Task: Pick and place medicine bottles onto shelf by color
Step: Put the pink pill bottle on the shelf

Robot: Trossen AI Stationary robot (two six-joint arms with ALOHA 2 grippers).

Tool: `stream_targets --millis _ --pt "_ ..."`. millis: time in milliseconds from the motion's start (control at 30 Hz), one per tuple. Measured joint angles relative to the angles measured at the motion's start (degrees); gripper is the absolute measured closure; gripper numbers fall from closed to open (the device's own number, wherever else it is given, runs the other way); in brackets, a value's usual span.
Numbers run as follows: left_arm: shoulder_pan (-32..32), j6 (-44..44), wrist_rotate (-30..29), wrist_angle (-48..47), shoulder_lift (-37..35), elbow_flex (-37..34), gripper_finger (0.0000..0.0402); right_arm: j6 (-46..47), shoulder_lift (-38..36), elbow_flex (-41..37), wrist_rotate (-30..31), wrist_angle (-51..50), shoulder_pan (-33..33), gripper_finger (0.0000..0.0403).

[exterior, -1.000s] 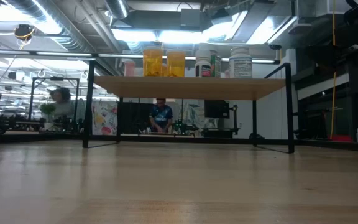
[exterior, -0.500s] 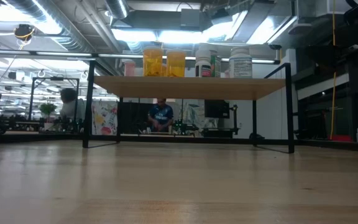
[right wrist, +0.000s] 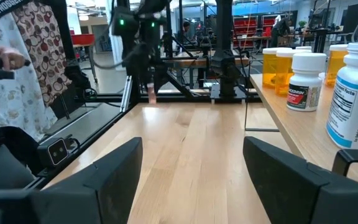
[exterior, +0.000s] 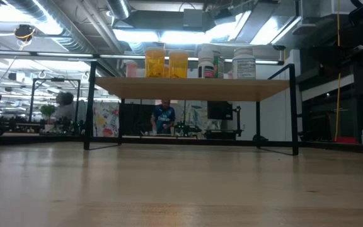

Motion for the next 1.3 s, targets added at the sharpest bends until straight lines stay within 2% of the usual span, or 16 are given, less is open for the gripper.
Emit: stream_targets --millis 367,600,767,1000,1167,1300 --pt "20.4 30.4 -3.7 -12.4 0.0 17.0 0.0297 0.0 0.0 0.0 0.0 0.0 0.0 0.0121" --pt "37.2 48.3 -3.8 -20.1 0.0 27.0 0.0297 0.0 0.0 0.0 0.0 0.0 0.0 0.0121" --pt "50.0 58.4 -1.7 -22.1 0.0 30.7 0.0297 0.0 0.0 0.0 0.0 0.0 0.0 0.0121" --pt "64.3 62.6 10.5 -22.1 0.0 30.7 0.0298 0.0 0.0 0.0 0.0 0.0 0.0 0.0121" --pt "68.0 62.4 14.0 -22.7 0.0 30.7 0.0298 0.0 0.0 0.0 0.0 0.0 0.0 0.0121" --pt "68.7 62.3 14.5 -23.7 0.1 29.6 0.0298 0.0 0.0 0.0 0.0 0.0 0.0 0.0121"
